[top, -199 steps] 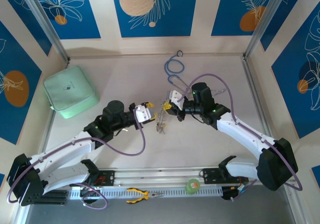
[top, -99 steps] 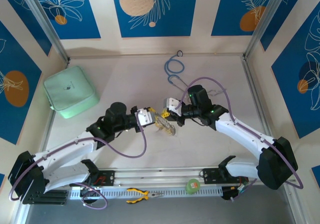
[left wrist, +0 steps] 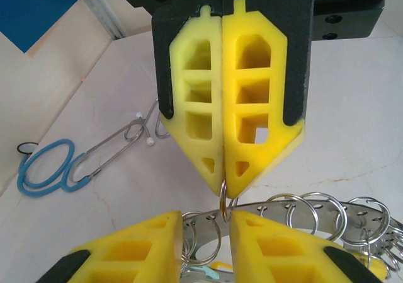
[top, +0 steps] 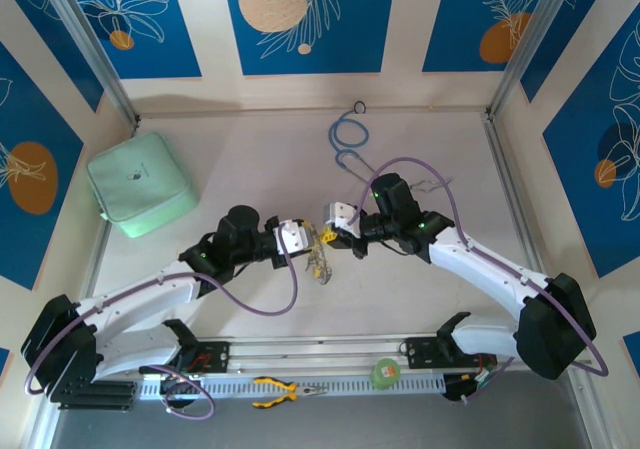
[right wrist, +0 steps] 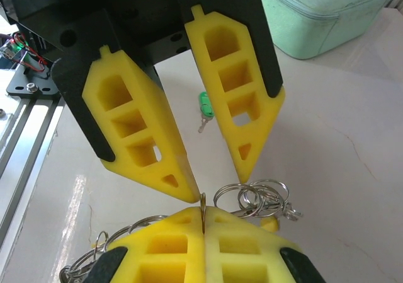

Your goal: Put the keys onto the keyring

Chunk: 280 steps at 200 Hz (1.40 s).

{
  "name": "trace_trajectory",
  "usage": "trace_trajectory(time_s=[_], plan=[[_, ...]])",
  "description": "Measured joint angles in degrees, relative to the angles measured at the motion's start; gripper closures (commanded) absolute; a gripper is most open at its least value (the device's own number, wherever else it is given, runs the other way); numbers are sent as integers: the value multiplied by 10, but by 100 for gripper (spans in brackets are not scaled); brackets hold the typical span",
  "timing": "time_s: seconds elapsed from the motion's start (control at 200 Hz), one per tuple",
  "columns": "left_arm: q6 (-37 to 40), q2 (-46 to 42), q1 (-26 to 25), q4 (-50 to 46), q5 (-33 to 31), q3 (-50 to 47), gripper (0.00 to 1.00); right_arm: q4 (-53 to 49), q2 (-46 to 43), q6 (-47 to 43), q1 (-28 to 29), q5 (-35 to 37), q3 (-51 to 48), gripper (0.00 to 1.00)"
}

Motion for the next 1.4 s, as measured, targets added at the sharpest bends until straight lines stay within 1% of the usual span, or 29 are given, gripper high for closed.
trace_trajectory(time_s=[0.1, 0.185, 0.36, 0.465, 0.57, 0.67, 0.735, 0.815, 0.83, 0.885, 0.95, 0.99, 1.06, 1.12, 1.22, 1.295, 1.4], plan=[[0, 3, 0, -1, 7, 0, 74, 0, 0, 0, 3, 0, 0, 100], [0, 6, 0, -8, 10, 0, 79, 0, 1, 0, 4, 0, 1, 100], [-5, 7, 0, -15, 15, 0, 83, -1, 6, 0, 8, -5, 8, 100], [-5, 7, 0, -16, 18, 0, 83, -2, 8, -1, 9, -7, 9, 100], [-6, 7, 0, -16, 19, 0, 81, -5, 15, -3, 9, -9, 13, 100], [-9, 7, 0, -16, 25, 0, 82, -10, 23, -8, 13, -8, 18, 100], [-11, 7, 0, -18, 27, 0, 87, -12, 25, -11, 14, -8, 19, 100], [-14, 6, 1, -20, 30, -1, 100, -19, 26, -16, 16, -6, 21, 100], [-17, 6, 1, -20, 30, -2, 100, -20, 26, -15, 16, -5, 22, 100], [-20, 3, 2, -19, 31, -3, 100, -22, 26, -17, 16, -3, 23, 91], [-28, 0, 2, -19, 31, -5, 100, -22, 25, -16, 16, -3, 24, 73], [-35, -2, 2, -19, 27, -5, 100, -20, 25, -8, 15, -4, 24, 67], [-58, -5, 2, -21, 20, -5, 100, -9, 19, 8, 8, -4, 24, 63], [-94, -10, 2, -24, 2, -5, 100, -2, 3, 26, -6, -4, 24, 60], [-169, -13, 2, -46, -33, 0, 100, 5, -28, 51, -23, -1, 24, 60], [-236, -12, 2, -86, -65, 17, 100, 4, -52, 65, -25, 0, 24, 60], [-336, -9, 2, -155, -105, 62, 100, -3, -81, 84, -16, 0, 25, 63]])
